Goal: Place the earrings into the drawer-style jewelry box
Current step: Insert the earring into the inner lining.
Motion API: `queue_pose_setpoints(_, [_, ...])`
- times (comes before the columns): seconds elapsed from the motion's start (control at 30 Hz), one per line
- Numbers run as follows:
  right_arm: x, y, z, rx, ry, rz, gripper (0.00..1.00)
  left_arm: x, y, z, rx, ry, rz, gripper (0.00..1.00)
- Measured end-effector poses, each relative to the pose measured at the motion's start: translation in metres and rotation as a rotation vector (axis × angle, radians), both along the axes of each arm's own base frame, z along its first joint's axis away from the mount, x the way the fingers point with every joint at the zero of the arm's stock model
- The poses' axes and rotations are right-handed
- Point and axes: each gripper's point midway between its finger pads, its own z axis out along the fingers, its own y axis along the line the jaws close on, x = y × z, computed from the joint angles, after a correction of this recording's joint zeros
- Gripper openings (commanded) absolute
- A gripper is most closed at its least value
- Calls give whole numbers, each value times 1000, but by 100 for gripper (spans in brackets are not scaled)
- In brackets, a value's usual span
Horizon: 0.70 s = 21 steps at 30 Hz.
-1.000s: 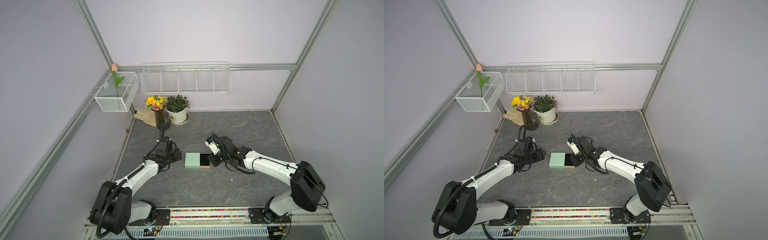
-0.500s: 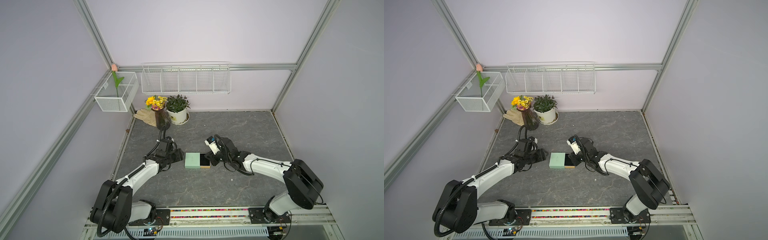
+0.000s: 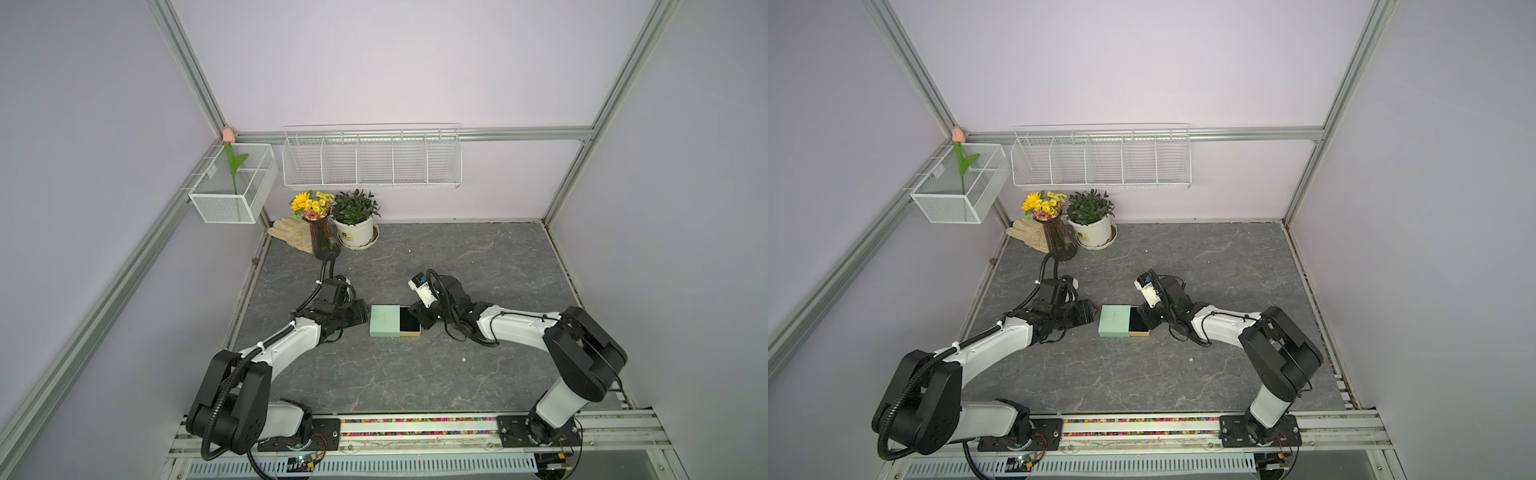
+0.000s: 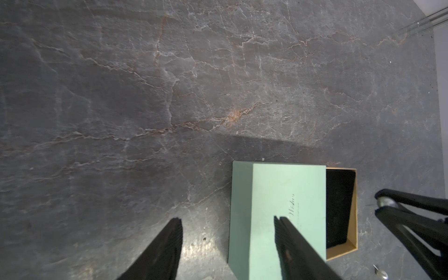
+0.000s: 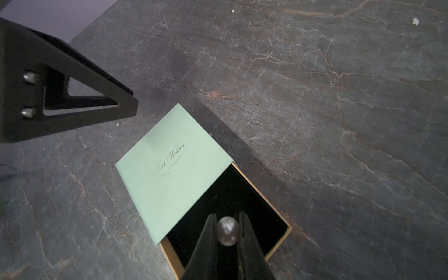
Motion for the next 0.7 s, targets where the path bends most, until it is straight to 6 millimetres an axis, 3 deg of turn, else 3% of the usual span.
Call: queue_pose_setpoints(0.7, [2, 5, -20, -49, -28, 49, 7, -6, -11, -19, -20, 63, -59, 58])
